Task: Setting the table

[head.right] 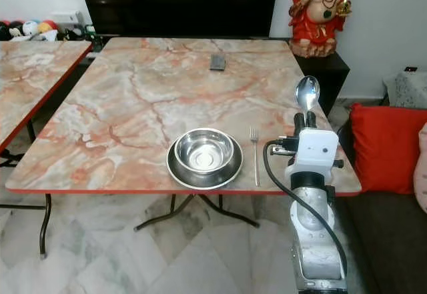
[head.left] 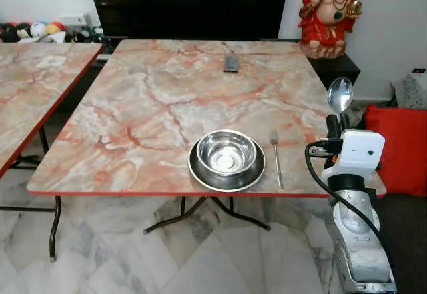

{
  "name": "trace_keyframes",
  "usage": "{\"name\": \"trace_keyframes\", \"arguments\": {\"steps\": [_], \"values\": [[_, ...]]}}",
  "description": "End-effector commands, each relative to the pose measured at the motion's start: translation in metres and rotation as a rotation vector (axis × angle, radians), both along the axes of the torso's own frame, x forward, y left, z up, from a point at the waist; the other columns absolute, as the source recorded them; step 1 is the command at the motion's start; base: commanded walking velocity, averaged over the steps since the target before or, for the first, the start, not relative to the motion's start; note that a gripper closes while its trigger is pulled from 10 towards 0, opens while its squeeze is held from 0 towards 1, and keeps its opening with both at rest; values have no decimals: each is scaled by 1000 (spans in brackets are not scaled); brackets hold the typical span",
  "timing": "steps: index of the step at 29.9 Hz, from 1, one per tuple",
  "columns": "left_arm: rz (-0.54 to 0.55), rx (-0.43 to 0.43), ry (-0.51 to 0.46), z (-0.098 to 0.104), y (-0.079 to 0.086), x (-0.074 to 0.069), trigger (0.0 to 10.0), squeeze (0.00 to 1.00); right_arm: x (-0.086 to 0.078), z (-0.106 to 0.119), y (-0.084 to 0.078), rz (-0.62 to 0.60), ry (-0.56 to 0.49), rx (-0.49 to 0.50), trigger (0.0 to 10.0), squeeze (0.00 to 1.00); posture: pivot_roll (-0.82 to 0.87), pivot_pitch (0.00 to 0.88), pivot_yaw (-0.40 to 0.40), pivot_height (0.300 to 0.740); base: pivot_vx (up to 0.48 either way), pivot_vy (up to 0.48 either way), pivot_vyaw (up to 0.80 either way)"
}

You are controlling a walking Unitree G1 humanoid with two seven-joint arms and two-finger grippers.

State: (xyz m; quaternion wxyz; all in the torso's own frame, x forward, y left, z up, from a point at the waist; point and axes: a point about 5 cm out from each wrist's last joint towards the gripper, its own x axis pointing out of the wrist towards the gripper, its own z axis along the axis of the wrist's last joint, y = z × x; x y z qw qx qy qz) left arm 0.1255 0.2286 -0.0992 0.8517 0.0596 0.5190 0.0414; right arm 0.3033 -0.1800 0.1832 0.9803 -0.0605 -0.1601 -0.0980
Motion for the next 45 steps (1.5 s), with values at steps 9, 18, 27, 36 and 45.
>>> {"name": "trace_keyframes", "arguments": {"steps": [9, 18, 27, 36, 45], "values": [[3, 1, 8, 0, 3, -4, 10000, 0, 0, 1, 2, 6, -5, 7, 10000, 0, -21, 63, 4, 740, 324, 0, 0], [6, 0, 8, 0, 3, -3, 10000, 0, 1, 1, 2, 5, -2, 8, 10000, 0, -18, 69, 2, 740, 331, 0, 0], [6, -6, 5, 0, 2, -3, 10000, 0, 4, -4, -4, -40, 50, -5, 10000, 0, -21, 77, 3, 740, 235, 0, 0], [-1, -5, 6, 0, 2, -2, 10000, 0, 2, -38, -16, -35, 298, 13, 10000, 0, -31, 92, 7, 740, 0, 0, 0], [-11, -5, 11, 0, 3, -2, 10000, 0, -3, -50, -23, -44, 404, 94, 10000, 0, -32, 98, 14, 740, 0, 0, 0]]}}
